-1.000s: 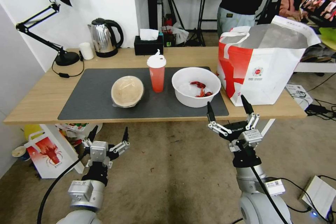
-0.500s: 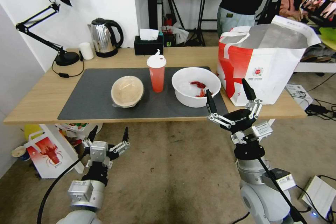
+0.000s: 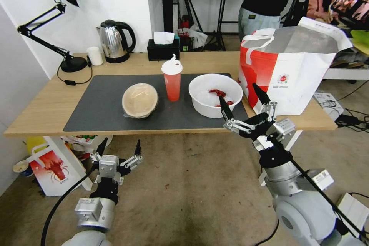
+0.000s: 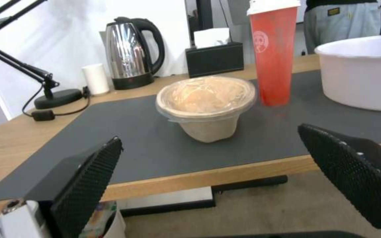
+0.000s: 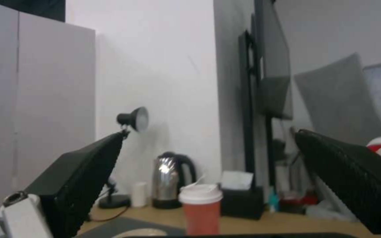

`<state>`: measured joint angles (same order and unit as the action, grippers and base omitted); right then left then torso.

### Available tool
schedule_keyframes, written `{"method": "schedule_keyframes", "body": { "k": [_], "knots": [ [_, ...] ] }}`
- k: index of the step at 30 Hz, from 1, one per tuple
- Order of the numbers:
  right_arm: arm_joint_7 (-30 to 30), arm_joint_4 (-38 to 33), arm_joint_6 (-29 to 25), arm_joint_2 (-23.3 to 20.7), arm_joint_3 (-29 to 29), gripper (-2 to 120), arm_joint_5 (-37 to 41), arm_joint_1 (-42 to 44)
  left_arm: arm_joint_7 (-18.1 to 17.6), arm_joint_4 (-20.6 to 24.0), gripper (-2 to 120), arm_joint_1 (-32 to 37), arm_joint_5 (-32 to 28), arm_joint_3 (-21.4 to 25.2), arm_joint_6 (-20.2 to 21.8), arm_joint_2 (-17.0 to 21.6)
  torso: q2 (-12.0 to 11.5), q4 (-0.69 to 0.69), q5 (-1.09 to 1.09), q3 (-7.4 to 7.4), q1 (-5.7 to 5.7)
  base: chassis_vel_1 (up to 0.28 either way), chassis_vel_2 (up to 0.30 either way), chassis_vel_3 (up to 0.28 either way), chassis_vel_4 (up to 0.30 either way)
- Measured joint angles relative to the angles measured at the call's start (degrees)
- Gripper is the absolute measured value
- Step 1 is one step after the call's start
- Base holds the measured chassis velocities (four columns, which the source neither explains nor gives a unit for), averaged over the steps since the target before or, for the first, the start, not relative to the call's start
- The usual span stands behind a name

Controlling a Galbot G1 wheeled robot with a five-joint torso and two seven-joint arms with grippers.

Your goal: Pick up the trash from the table and place it into the takeout bag.

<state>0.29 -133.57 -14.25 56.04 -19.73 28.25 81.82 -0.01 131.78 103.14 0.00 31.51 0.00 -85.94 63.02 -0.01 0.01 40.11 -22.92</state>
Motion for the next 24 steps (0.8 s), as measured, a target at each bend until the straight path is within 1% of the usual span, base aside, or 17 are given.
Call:
{"method": "schedule_keyframes", "body": {
  "k": [1, 2, 5, 6, 9, 10, 12, 13, 17, 18, 21, 22, 24],
  "knots": [
    [0.4, -0.2, 0.8, -1.1, 0.5, 100, 1.4, -0.7, 0.0, 0.0, 100, 0.0, 0.0, 0.0, 0.0, 0.0, 0.0, 0.00, 0.00, 0.00, 0.00, 0.000, 0.000, 0.000, 0.000],
    [0.4, -0.2, 0.8, -1.1, 0.5, 100, 1.4, -0.7, 0.0, 0.0, 100, 0.0, 0.0, 0.0, 0.0, 0.0, 0.0, 0.00, 0.00, 0.00, 0.00, 0.000, 0.000, 0.000, 0.000],
    [2.9, -0.9, 3.8, -4.8, 2.6, 100, 5.4, -3.8, 0.0, 0.0, 100, 0.0, 0.0, 0.0, 0.0, 0.0, 0.0, 0.01, 0.00, 0.00, 0.00, 0.000, 0.000, 0.000, 0.000],
    [2.9, -0.9, 3.8, -4.8, 2.6, 100, 5.4, -3.8, 0.0, 0.0, 100, 0.0, 0.0, 0.0, 0.0, 0.0, 0.0, 0.01, 0.00, 0.00, 0.00, 0.000, 0.000, 0.000, 0.000],
    [5.0, -1.4, 6.4, -9.3, 3.6, 100, 10.8, -7.2, 0.0, 0.0, 100, 0.0, 0.0, 0.0, 0.0, 0.0, 0.0, 0.01, 0.00, 0.00, 0.00, 0.000, 0.000, 0.000, 0.000],
    [5.0, -1.4, 6.4, -9.3, 3.6, 100, 10.8, -7.2, 0.0, 0.0, 100, 0.0, 0.0, 0.0, 0.0, 0.0, 0.0, 0.01, 0.00, 0.00, 0.00, 0.000, 0.000, 0.000, 0.000],
    [6.9, -1.7, 8.1, -13.1, 4.4, 100, 15.6, -10.0, 0.0, 0.0, 100, 0.0, 0.0, 0.0, 0.0, 0.0, 0.0, 0.00, 0.00, 0.00, 0.00, 0.000, 0.000, 0.000, 0.000],
    [6.9, -1.7, 8.1, -13.1, 4.4, 100, 15.6, -10.0, 0.0, 0.0, 100, 0.0, 0.0, 0.0, 0.0, 0.0, 0.0, 0.00, 0.00, 0.00, 0.00, 0.000, 0.000, 0.000, 0.000],
    [9.6, -0.5, 10.3, -18.9, 7.4, 100, 24.1, -18.5, 0.0, 0.0, 100, 0.0, 0.0, 0.0, 0.0, 0.0, 0.0, 0.01, -0.01, 0.00, 0.00, 0.000, 0.000, 0.000, 0.000],
    [9.6, -0.5, 10.3, -18.9, 7.4, 100, 24.1, -18.5, 0.0, 0.0, 100, 0.0, 0.0, 0.0, 0.0, 0.0, 0.0, 0.01, -0.01, 0.00, 0.00, 0.000, 0.000, 0.000, 0.000],
    [11.3, 1.7, 13.5, -22.0, 10.5, 100, 30.2, -26.6, 0.0, 0.0, 100, 0.0, 0.0, 0.0, 0.0, 0.0, 0.0, 0.00, 0.00, 0.00, 0.00, 0.000, 0.000, 0.000, 0.000],
    [11.3, 1.7, 13.5, -22.0, 10.5, 100, 30.2, -26.6, 0.0, 0.0, 100, 0.0, 0.0, 0.0, 0.0, 0.0, 0.0, 0.00, 0.00, 0.00, 0.00, 0.000, 0.000, 0.000, 0.000],
    [11.8, 3.2, 16.3, -22.8, 12.7, 100, 32.8, -31.8, 0.0, 0.0, 100, 0.0, 0.0, 0.0, 0.0, 0.0, 0.0, 0.00, 0.00, 0.00, 0.00, 0.000, 0.000, 0.000, 0.000]
  ]
}}
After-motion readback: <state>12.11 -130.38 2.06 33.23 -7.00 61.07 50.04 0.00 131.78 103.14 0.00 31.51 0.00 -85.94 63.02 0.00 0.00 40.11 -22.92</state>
